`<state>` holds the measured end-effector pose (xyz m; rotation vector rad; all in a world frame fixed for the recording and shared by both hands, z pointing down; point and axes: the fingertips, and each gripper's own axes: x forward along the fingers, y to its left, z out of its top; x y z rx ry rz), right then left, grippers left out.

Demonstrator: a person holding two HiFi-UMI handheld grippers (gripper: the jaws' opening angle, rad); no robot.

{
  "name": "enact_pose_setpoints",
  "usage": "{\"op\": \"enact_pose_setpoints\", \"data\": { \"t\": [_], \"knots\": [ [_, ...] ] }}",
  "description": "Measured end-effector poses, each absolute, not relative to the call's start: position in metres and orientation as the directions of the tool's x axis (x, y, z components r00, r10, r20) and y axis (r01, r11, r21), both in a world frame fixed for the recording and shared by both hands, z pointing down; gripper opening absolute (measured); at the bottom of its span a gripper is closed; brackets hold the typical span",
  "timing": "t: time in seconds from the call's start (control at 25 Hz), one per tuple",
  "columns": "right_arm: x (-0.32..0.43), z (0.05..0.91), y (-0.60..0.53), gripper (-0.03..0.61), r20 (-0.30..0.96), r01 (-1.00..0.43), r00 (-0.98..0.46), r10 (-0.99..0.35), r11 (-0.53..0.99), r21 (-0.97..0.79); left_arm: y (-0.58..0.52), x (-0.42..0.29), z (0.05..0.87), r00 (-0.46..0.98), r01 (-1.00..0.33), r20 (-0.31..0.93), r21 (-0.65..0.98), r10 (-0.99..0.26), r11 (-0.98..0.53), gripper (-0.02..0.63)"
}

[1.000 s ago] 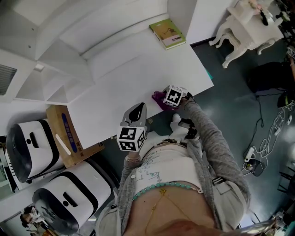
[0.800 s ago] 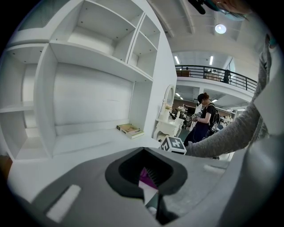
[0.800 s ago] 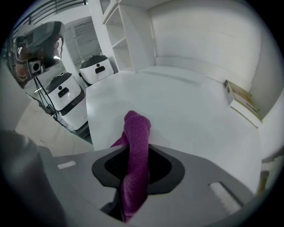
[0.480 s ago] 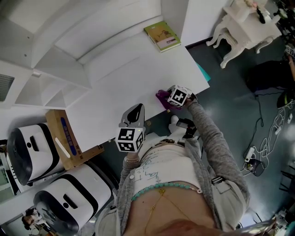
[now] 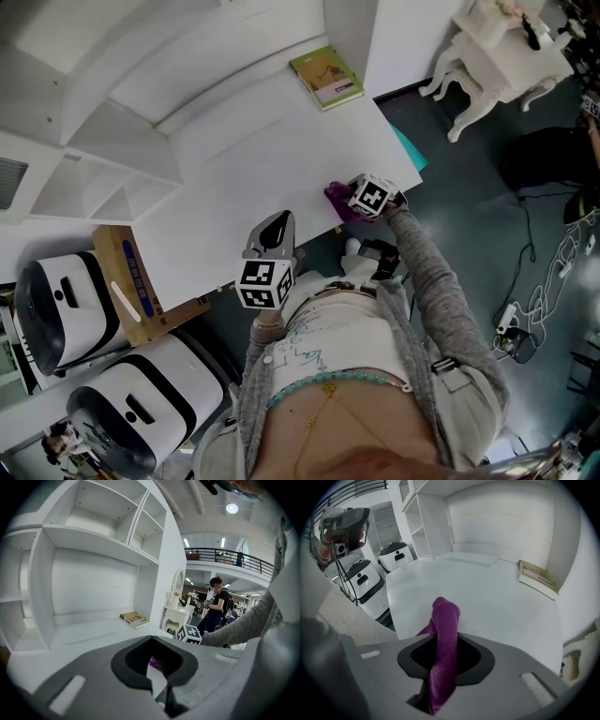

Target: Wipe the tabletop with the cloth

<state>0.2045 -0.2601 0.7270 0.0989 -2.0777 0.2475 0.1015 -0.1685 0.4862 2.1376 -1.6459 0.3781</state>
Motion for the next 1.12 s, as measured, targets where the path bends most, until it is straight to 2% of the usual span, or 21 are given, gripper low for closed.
{"op": "enact_pose_setpoints", "data": {
  "t": [1.12],
  "knots": [
    [0.316, 0.729, -0.334, 0.106, 0.883, -0.3, -0.467, -0.054, 0.949, -0.1, -0.184, 0.146, 0.482, 0.132, -0.984, 0.432, 0.167, -0.892, -0.064, 0.0]
  ]
}}
